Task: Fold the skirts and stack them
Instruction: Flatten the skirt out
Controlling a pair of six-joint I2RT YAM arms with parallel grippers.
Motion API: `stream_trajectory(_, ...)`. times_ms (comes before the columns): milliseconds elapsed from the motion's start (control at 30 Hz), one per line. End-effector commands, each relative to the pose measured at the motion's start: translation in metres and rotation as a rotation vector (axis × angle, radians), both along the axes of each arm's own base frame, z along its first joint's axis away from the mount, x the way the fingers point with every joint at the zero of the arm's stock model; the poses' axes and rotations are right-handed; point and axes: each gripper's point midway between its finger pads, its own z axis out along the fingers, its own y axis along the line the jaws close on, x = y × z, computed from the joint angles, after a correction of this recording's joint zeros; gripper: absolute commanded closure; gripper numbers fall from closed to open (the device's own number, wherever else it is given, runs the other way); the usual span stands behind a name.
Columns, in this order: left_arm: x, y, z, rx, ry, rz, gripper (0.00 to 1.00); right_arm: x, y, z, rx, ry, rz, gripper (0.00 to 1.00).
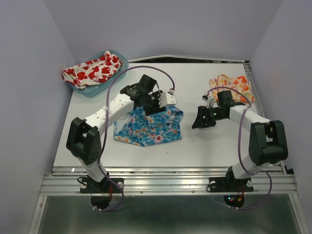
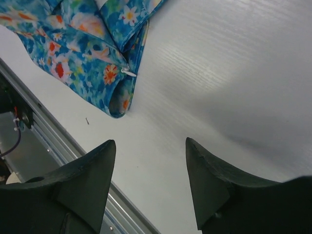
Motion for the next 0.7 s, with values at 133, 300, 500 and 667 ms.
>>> stream_trajectory(133, 0.021, -0.015, -0.021, 0.237, -0.093, -0.439, 0.42, -0.010, 0.002, 0.018, -0.018, -0.040, 0.039, 0.20)
stream_trajectory(300, 0.021, -0.031, -0.052, 0.332, -0.052, -0.556, 0.42, -0.013, -0.004, 0.016, -0.058, -0.031, 0.031, 0.00)
stream_trajectory(500, 0.022, -0.039, -0.085, 0.397, -0.012, -0.623, 0.45, -0.014, -0.006, 0.018, -0.072, -0.027, 0.031, 0.00)
stream_trajectory(667, 0.026, -0.037, -0.100, 0.455, 0.034, -0.638, 0.71, -0.014, -0.008, 0.020, -0.085, -0.039, 0.024, 0.00)
